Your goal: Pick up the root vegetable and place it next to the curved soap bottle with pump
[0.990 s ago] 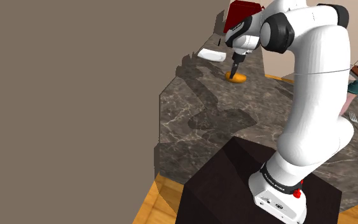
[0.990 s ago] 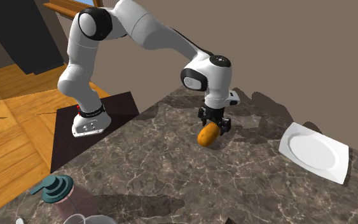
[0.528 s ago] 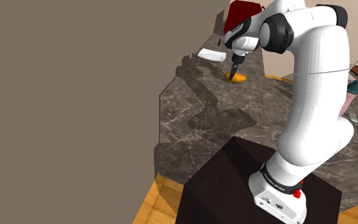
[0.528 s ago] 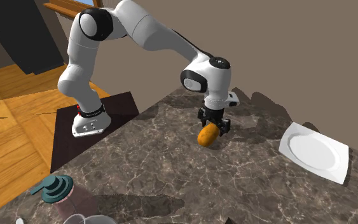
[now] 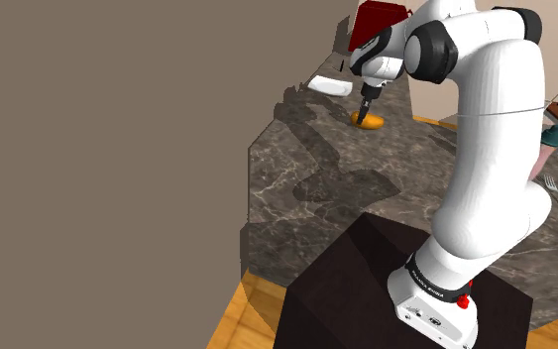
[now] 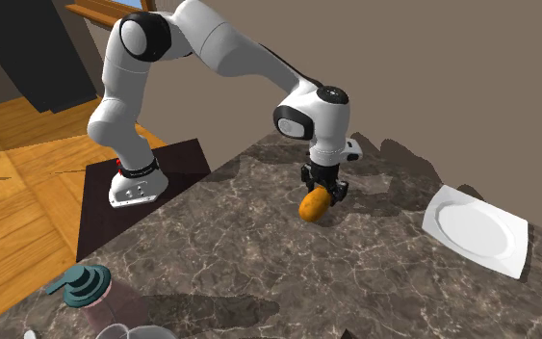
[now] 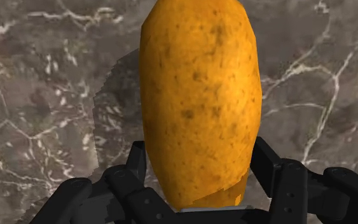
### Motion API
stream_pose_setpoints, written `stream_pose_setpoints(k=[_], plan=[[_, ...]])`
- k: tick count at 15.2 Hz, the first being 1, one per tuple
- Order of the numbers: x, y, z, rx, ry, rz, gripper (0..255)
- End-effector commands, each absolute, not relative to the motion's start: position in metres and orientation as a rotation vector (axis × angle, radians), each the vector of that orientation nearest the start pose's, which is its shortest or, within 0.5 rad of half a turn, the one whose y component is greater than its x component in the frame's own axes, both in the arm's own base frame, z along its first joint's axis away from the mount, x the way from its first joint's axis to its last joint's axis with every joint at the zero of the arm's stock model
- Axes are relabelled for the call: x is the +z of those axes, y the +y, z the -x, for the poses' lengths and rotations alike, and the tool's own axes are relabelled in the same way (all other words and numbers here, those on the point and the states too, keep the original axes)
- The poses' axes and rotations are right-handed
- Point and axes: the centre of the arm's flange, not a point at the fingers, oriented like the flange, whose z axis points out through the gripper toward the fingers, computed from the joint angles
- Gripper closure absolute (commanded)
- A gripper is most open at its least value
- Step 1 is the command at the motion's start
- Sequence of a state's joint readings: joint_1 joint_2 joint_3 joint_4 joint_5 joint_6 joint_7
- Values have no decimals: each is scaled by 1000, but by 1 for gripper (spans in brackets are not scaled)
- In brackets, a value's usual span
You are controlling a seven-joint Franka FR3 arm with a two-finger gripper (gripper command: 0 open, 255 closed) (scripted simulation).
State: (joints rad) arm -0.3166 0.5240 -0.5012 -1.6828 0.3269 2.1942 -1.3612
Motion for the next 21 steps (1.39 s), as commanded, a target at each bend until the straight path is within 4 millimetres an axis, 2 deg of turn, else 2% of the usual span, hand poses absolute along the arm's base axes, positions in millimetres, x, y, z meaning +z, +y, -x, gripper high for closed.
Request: stream_pose_setpoints(k=[1,3,21], plan=[[331,-458,-498,-86,-668,3112,255],[331,-458,-498,-86,-668,3112,255],[426,-458,-498,-86,-668,3112,255]])
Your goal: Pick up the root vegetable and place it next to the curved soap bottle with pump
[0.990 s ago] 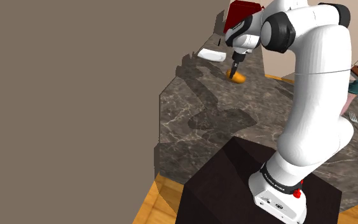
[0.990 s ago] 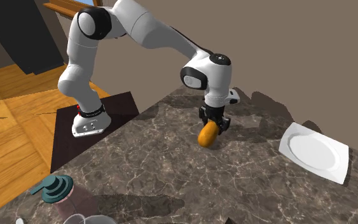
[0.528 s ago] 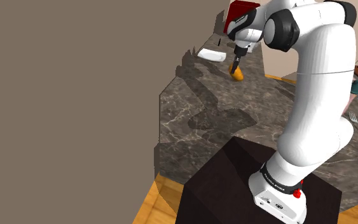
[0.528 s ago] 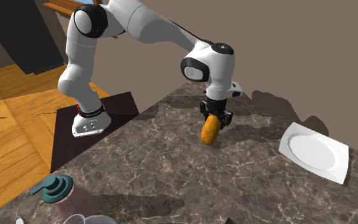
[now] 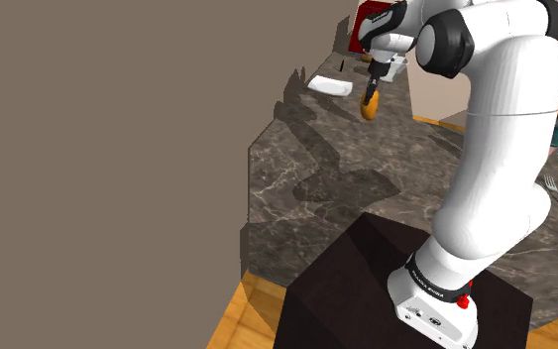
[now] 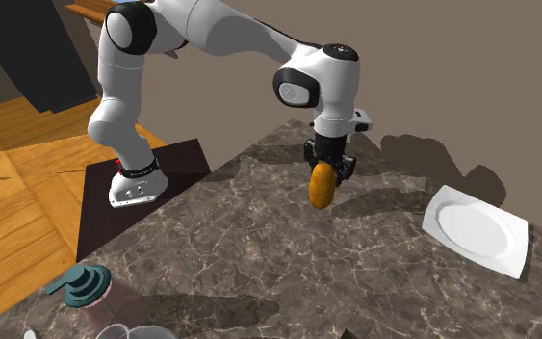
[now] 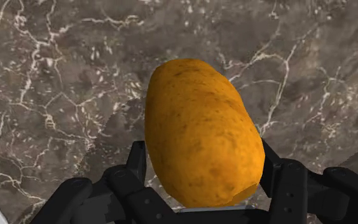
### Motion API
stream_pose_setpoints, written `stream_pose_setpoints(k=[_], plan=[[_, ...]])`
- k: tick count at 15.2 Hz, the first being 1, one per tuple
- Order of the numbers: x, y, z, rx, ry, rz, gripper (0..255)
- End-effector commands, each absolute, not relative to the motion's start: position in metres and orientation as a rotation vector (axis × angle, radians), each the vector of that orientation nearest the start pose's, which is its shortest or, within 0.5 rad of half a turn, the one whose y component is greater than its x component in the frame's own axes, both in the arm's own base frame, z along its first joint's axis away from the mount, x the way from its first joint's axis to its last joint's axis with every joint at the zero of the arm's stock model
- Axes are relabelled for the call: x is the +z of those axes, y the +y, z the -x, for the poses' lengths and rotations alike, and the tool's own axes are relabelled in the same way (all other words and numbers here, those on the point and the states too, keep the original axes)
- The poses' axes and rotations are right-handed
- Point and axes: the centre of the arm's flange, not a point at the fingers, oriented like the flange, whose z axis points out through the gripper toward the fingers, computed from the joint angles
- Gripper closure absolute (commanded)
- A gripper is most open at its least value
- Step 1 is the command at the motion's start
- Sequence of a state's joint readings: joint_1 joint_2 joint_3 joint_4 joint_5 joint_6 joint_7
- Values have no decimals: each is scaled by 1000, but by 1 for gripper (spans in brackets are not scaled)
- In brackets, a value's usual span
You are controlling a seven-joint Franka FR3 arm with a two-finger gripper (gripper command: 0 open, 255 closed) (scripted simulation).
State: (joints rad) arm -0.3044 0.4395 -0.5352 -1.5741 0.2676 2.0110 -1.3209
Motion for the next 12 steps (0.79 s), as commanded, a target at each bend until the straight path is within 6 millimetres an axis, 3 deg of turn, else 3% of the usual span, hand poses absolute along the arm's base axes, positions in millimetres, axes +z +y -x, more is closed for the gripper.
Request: stream_pose_setpoints(k=[1,12], plan=[[431,-458,-498,-86,-668,3112,255],[489,-458,-498,-86,-668,3112,255]])
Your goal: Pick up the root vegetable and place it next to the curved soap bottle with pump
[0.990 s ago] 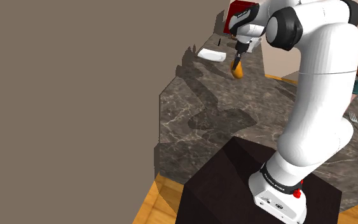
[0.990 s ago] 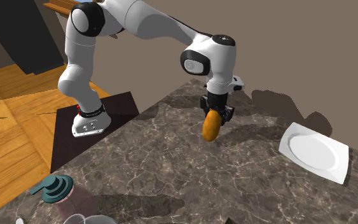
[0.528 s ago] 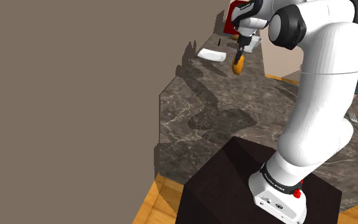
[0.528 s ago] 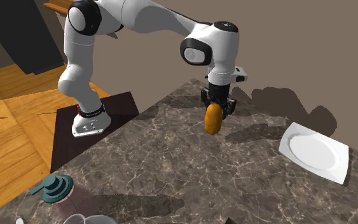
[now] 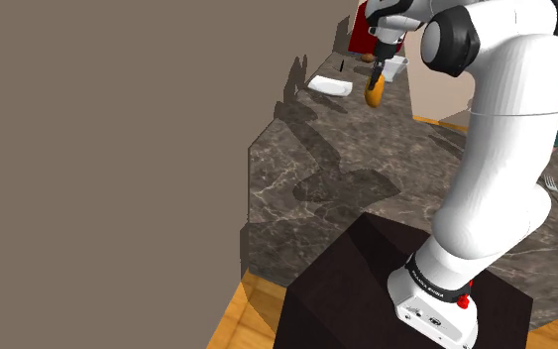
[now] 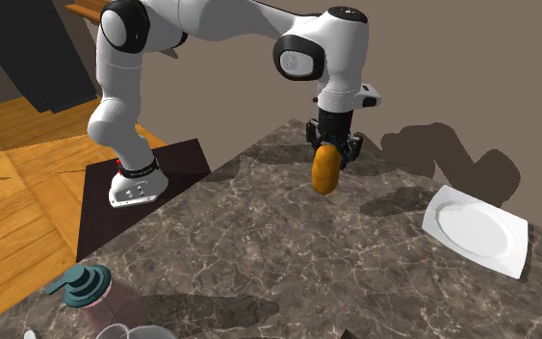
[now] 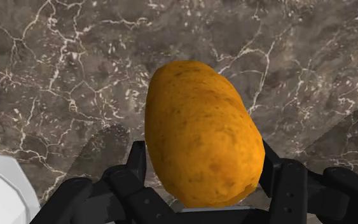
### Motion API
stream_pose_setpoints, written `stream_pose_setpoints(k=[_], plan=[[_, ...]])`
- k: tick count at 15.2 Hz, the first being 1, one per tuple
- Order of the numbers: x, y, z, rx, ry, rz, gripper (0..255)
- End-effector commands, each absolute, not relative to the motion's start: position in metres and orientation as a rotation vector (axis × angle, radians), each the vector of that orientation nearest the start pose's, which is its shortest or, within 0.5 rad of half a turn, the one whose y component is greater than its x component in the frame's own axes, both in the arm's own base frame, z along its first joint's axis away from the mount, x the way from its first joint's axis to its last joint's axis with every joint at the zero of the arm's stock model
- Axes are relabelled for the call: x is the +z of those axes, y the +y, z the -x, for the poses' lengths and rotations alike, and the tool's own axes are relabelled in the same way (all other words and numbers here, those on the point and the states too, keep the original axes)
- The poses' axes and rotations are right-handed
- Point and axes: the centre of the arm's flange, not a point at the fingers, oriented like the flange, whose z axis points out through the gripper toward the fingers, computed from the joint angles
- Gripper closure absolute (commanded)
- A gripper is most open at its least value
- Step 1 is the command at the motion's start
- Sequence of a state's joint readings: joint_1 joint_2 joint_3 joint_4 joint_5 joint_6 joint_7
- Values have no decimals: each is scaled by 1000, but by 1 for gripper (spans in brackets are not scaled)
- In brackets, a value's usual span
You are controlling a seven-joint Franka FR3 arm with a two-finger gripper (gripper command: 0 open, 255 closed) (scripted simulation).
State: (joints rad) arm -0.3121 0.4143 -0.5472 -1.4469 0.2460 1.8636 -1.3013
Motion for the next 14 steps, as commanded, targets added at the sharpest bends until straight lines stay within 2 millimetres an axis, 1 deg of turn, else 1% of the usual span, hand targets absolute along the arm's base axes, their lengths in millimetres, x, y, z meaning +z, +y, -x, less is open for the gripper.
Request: stream_pose_setpoints(k=[1,14], plan=[[495,-458,-498,-86,-668,3112,255],[563,-458,-498,-86,-668,3112,255]])
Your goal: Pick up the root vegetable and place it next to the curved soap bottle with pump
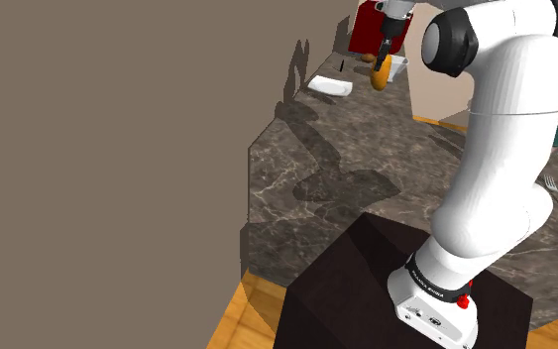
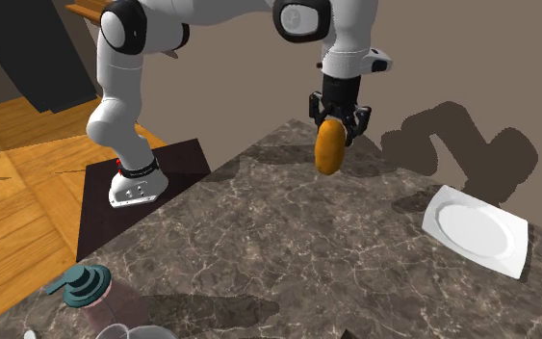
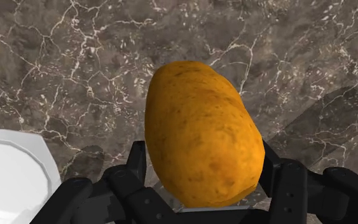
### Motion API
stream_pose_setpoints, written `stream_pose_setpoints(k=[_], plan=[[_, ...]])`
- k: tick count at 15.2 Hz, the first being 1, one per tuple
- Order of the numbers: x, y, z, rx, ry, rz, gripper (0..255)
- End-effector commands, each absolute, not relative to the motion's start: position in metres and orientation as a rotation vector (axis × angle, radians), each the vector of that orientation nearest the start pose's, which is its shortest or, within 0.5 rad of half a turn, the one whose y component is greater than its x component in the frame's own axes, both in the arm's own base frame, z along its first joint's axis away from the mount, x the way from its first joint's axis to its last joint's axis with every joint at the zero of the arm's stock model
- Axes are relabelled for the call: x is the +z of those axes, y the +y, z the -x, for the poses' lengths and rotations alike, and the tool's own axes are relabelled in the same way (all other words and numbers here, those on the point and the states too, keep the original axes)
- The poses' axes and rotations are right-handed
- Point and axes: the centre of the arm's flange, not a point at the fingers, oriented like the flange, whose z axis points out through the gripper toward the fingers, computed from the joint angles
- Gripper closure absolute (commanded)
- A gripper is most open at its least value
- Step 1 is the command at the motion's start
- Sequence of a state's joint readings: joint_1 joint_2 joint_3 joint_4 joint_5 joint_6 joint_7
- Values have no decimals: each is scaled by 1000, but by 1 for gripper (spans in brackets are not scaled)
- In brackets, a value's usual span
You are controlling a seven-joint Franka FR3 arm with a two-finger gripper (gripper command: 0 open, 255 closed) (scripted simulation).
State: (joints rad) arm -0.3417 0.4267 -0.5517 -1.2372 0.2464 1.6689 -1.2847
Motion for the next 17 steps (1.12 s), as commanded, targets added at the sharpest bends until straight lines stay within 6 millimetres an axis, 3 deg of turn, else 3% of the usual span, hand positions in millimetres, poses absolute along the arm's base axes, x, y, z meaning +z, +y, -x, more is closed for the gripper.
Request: stream_pose_setpoints(k=[1,13,17], plan=[[569,-458,-498,-86,-668,3112,255],[630,-458,-498,-86,-668,3112,255],[630,-457,-445,-86,-668,3112,255]])
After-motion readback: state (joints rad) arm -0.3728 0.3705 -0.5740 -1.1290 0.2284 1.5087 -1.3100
